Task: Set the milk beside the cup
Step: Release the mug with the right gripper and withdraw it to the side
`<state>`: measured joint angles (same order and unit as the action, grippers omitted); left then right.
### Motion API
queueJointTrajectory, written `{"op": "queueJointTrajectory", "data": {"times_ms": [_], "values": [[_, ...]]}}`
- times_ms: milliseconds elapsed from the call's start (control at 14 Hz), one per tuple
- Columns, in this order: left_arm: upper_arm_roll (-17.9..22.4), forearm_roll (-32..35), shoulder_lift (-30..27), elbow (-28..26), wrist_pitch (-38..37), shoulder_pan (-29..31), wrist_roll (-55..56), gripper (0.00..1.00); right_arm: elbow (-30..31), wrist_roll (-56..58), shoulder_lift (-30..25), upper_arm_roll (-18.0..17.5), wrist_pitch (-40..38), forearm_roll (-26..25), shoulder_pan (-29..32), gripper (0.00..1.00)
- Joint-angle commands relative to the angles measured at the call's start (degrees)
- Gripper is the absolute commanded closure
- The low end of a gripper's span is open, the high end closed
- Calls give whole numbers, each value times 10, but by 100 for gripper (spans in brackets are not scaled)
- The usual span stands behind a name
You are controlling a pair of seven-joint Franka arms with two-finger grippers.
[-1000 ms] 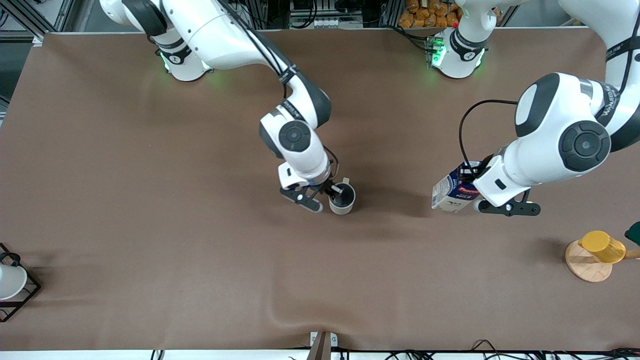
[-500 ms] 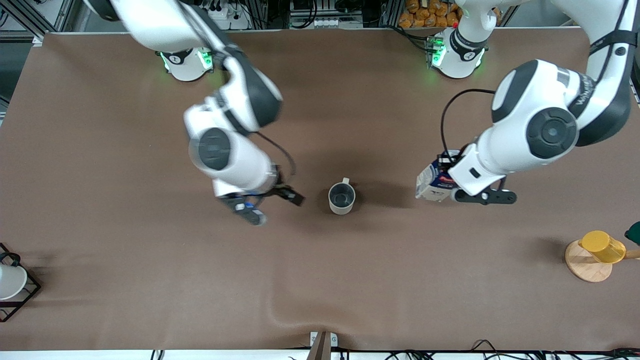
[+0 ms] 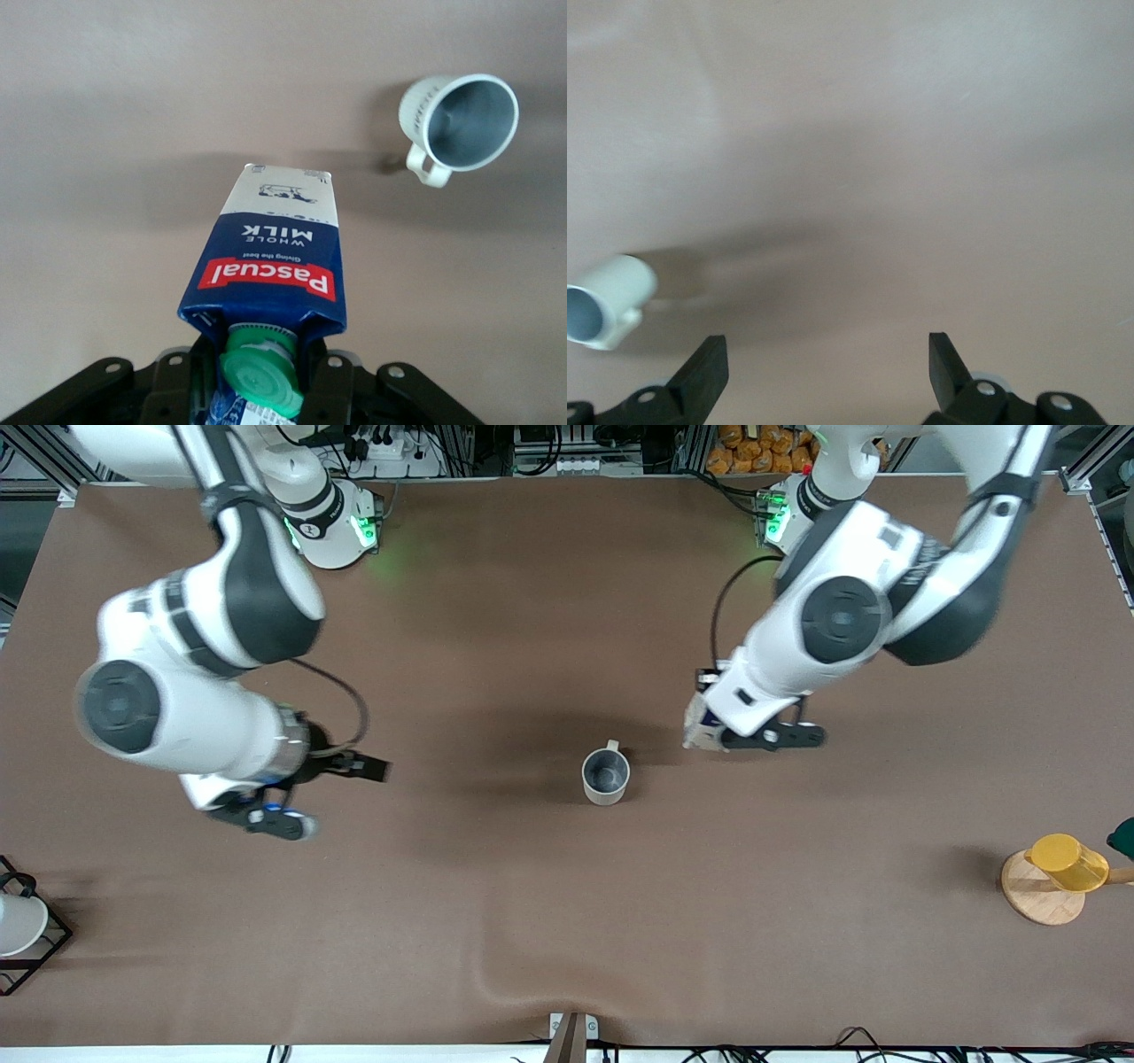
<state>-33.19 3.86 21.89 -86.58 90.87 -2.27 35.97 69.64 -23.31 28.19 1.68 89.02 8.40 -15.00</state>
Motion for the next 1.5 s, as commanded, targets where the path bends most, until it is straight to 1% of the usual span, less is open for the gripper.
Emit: {"op": "queueJointTrajectory", "data": {"times_ms": [0, 143, 214, 357, 500, 643, 714, 929, 1000, 1143, 1286, 1429], "values": [[0, 15, 30, 9, -3, -39, 25, 69, 19, 116, -23, -9, -21, -12, 63, 0], [1, 14, 40, 9, 11, -48, 23, 69, 24, 228, -30, -8, -21, -21, 103, 0], [1, 13, 44, 10, 18, -55, 23, 69, 23, 288, -31, -8, -18, -34, 122, 0], [3, 16, 57, 13, 34, -81, 24, 69, 23, 331, -32, -8, -18, -56, 142, 0], [4, 27, 80, 34, 40, -96, 32, 69, 35, 365, -45, -9, -24, -59, 164, 0], [4, 32, 100, 57, 43, -105, 53, 69, 97, 382, -87, -9, -10, -59, 175, 0], [6, 34, 106, 62, 45, -112, 55, 69, 137, 382, -112, -9, 25, -58, 176, 0], [28, 38, 115, 62, 71, -134, 69, 69, 258, 374, -184, -10, 120, -53, 170, 0], [36, 38, 119, 63, 83, -142, 74, 69, 275, 359, -199, -12, 129, -53, 170, 0], [50, 38, 125, 64, 96, -160, 82, 69, 265, 342, -202, -13, 111, -54, 164, 0], [66, 37, 133, 74, 98, -178, 94, 69, 236, 325, -210, -14, 44, -58, 164, 0], [67, 36, 140, 81, 98, -180, 113, 69, 236, 325, -245, -12, 22, -59, 165, 0]]}}
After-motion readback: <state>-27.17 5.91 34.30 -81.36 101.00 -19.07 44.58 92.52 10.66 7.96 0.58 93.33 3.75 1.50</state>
